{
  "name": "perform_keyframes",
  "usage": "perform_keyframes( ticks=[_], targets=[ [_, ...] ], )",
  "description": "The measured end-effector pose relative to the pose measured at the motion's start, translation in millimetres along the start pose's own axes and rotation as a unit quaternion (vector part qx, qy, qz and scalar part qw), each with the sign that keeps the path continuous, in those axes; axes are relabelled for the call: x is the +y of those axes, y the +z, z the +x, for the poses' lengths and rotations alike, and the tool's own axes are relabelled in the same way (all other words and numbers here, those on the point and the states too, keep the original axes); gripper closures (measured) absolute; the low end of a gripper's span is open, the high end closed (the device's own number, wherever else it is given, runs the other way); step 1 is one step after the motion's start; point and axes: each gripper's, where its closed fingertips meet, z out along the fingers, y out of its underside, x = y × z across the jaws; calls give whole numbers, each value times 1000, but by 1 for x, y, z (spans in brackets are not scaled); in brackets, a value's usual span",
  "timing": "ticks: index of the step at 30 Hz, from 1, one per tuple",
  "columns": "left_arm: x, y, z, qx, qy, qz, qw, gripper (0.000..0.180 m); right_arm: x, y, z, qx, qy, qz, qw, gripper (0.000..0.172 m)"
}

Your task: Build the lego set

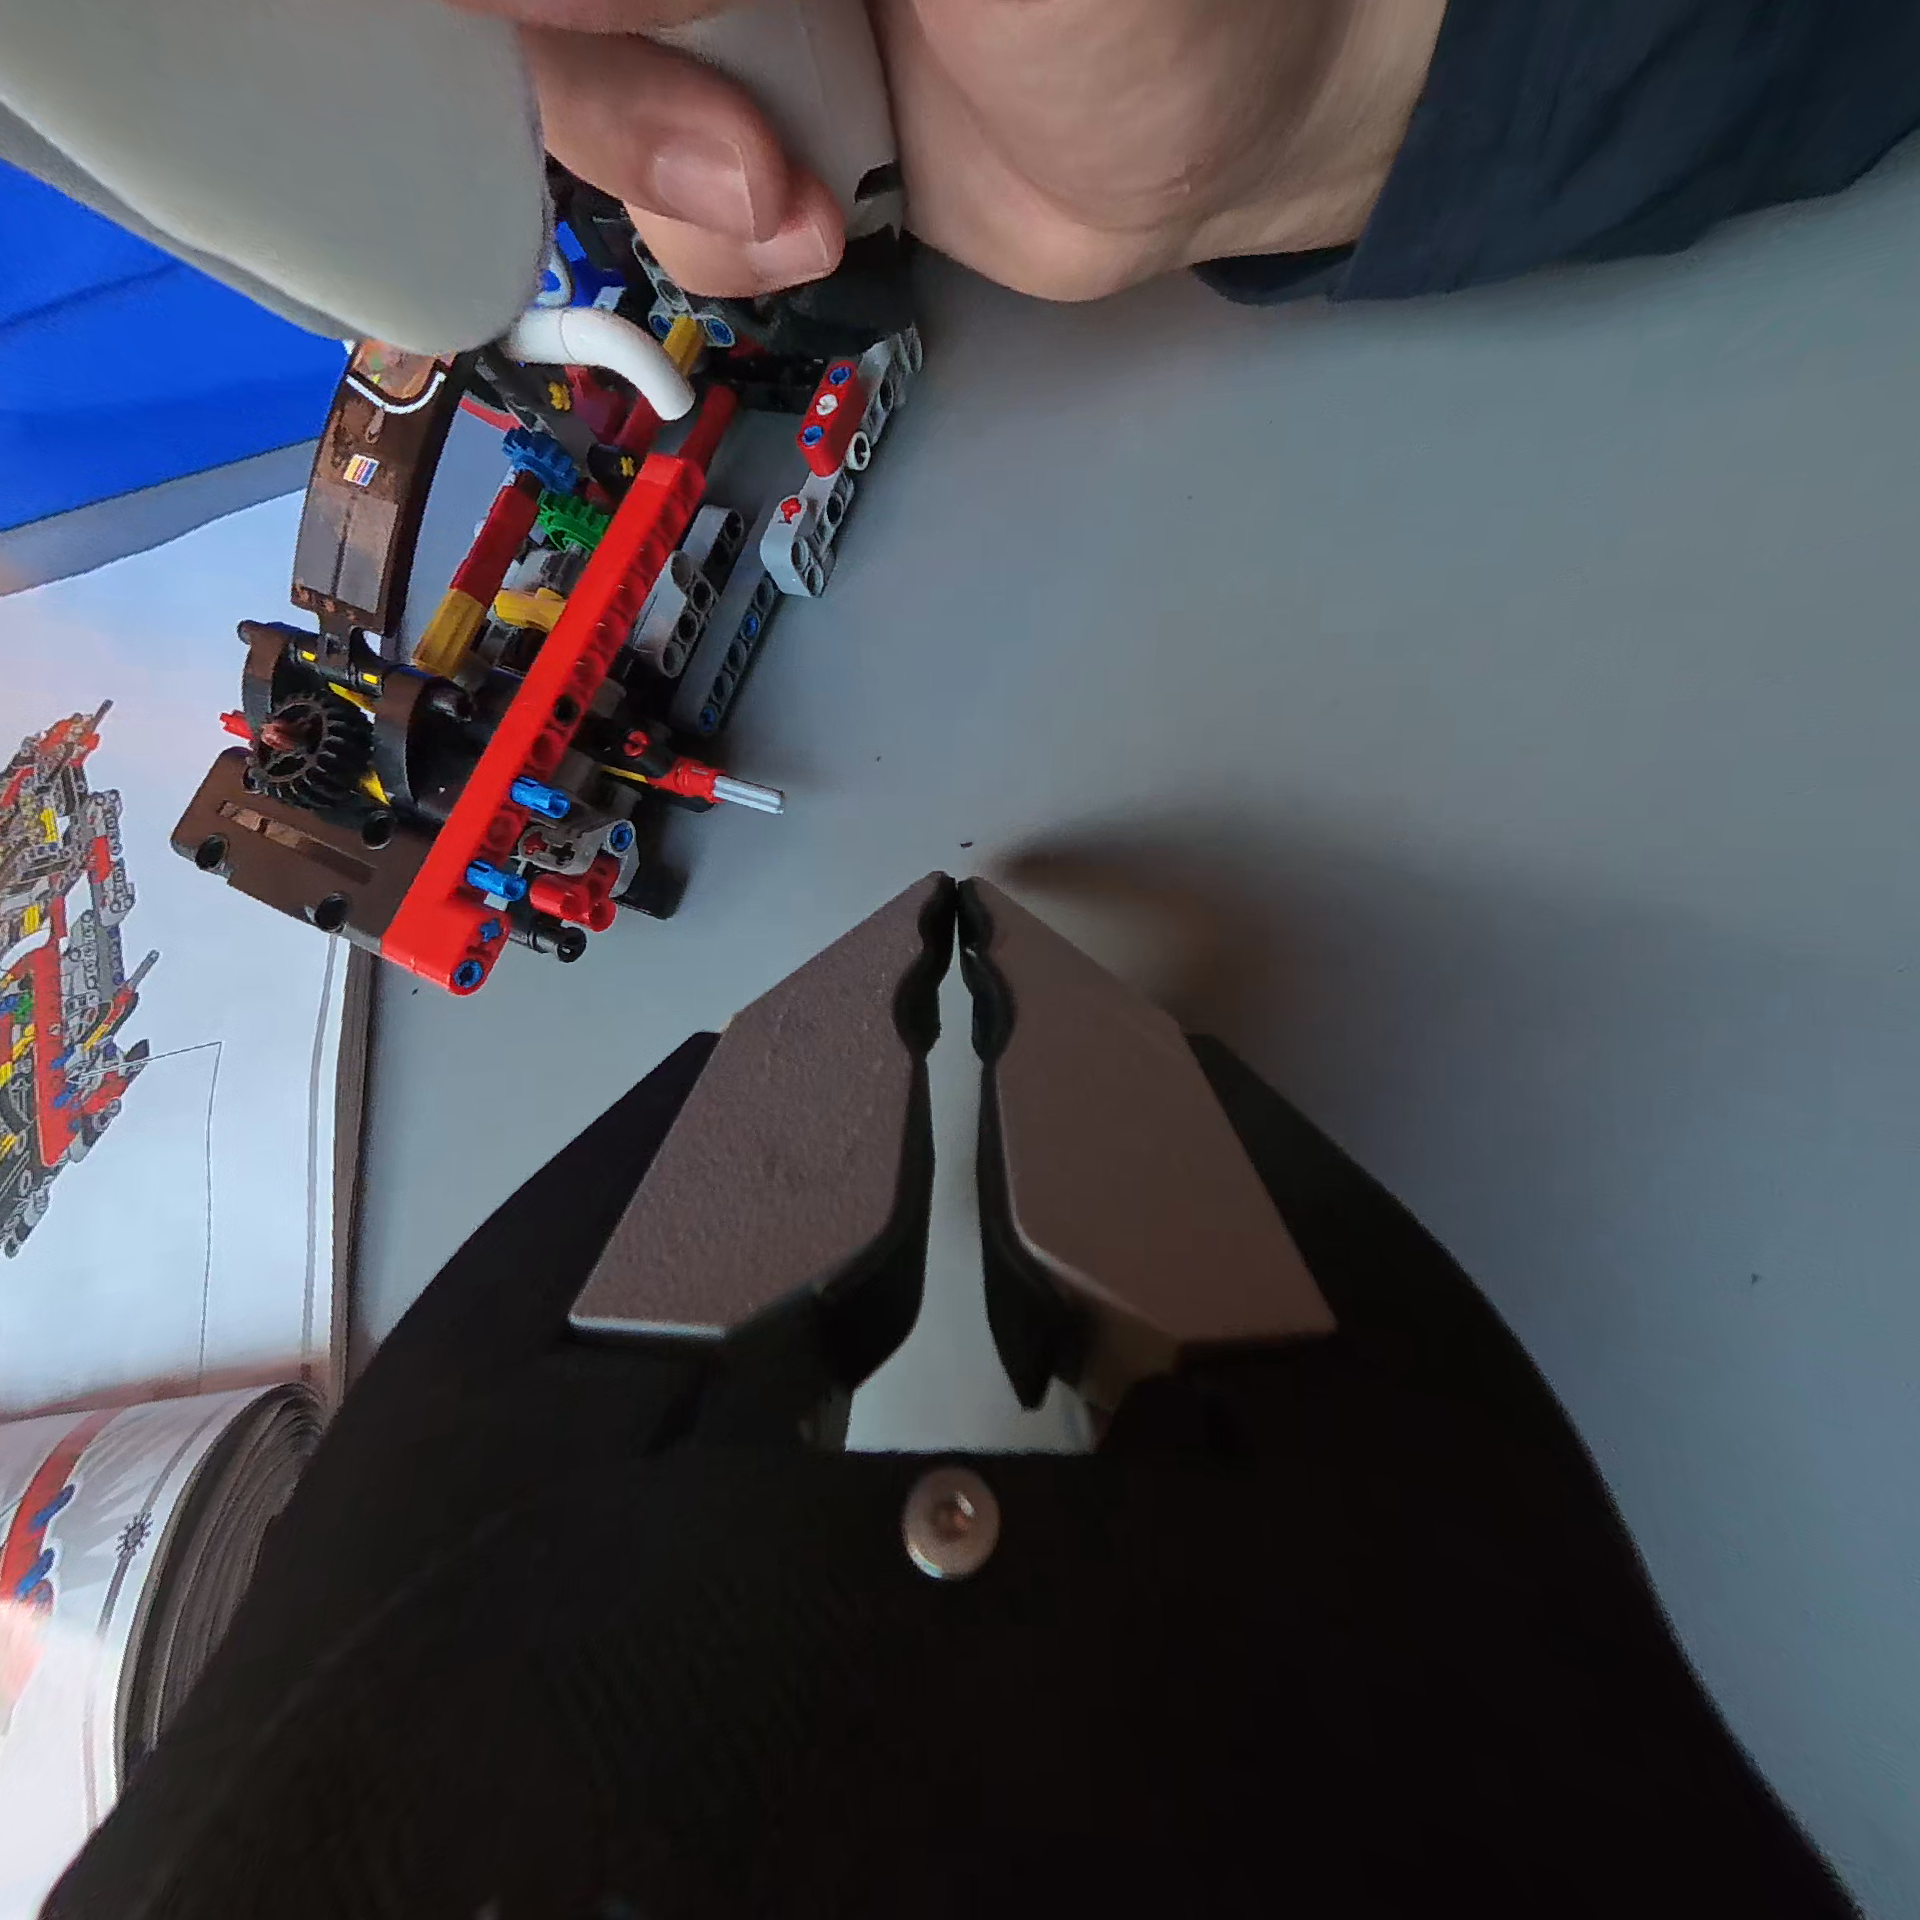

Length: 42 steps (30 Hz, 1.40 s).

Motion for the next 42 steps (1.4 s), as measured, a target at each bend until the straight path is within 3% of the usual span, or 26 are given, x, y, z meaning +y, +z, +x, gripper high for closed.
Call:
perform_keyframes(
  ticks=[11,23,29,33,37,42],
  targets=[
    [1,1,0,-4,1,-5,1000,180,2,0,12,27,-10,-13,999,171],
    [-7,-13,-19,-38,-51,38,997,180,14,-5,33,29,14,-70,997,151],
    [-11,-53,-76,-87,-175,50,979,140,-11,-42,81,111,44,1,993,159],
    [-23,-79,-151,-139,-203,11,969,119,-15,-57,101,135,83,33,987,160],
    [-9,-52,-213,-148,-214,-98,961,108,-16,-61,105,140,86,39,986,161],
    [7,20,-219,-42,-276,-158,947,95,-15,-65,110,147,86,44,984,162]
  ],
)
